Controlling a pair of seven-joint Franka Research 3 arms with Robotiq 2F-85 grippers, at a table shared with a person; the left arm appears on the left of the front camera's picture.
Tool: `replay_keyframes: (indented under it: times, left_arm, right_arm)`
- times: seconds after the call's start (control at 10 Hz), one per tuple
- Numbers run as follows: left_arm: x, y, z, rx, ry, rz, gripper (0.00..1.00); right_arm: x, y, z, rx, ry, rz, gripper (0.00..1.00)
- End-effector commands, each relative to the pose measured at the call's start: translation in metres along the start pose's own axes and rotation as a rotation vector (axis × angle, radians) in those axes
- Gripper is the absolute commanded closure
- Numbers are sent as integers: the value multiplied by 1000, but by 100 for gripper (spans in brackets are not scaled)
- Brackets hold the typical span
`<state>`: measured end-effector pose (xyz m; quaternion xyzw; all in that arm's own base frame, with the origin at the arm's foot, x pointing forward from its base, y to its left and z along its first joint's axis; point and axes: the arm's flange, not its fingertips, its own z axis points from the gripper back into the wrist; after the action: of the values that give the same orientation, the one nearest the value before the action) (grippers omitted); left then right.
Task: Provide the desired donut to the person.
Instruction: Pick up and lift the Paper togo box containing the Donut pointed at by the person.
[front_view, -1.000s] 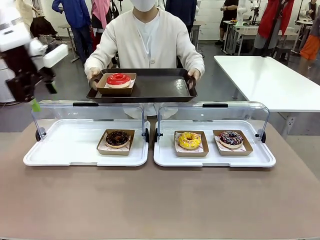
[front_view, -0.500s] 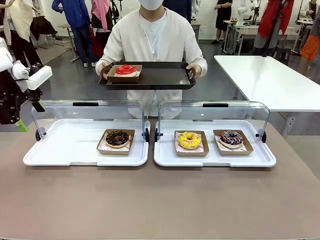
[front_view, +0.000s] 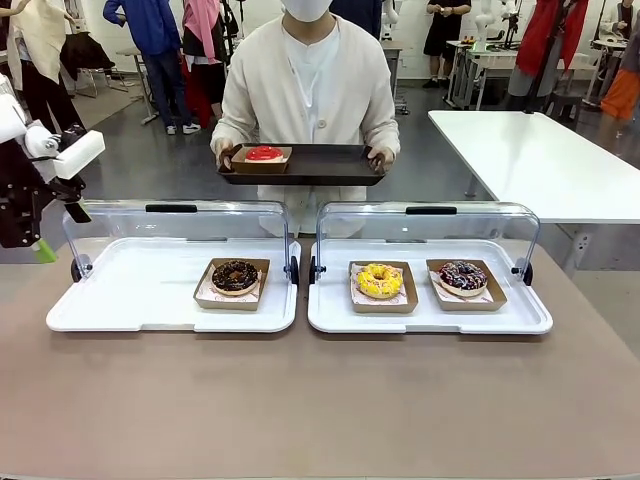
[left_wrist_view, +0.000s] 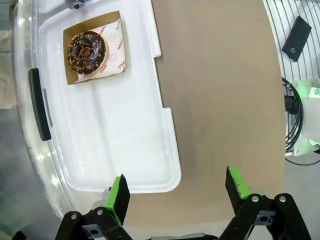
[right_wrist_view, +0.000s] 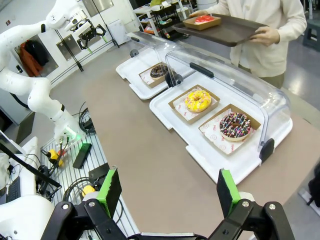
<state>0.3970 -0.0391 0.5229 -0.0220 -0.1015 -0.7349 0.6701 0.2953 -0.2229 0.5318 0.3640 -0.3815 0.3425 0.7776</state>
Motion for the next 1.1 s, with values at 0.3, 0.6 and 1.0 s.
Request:
replay_keyframes:
  times: [0.3, 0.6, 1.0]
  left_arm:
    - [1, 1, 2, -4, -1, 0, 0]
    - [-62, 30, 35, 5, -349, -40, 0]
    - [-179, 58, -7, -77, -758, 33, 0]
  right_arm:
    - [-1, -1, 0, 7, -20, 11, 0]
    - [-1, -1, 0, 7, -20, 11, 0]
    - [-1, -1, 0, 7, -20, 11, 0]
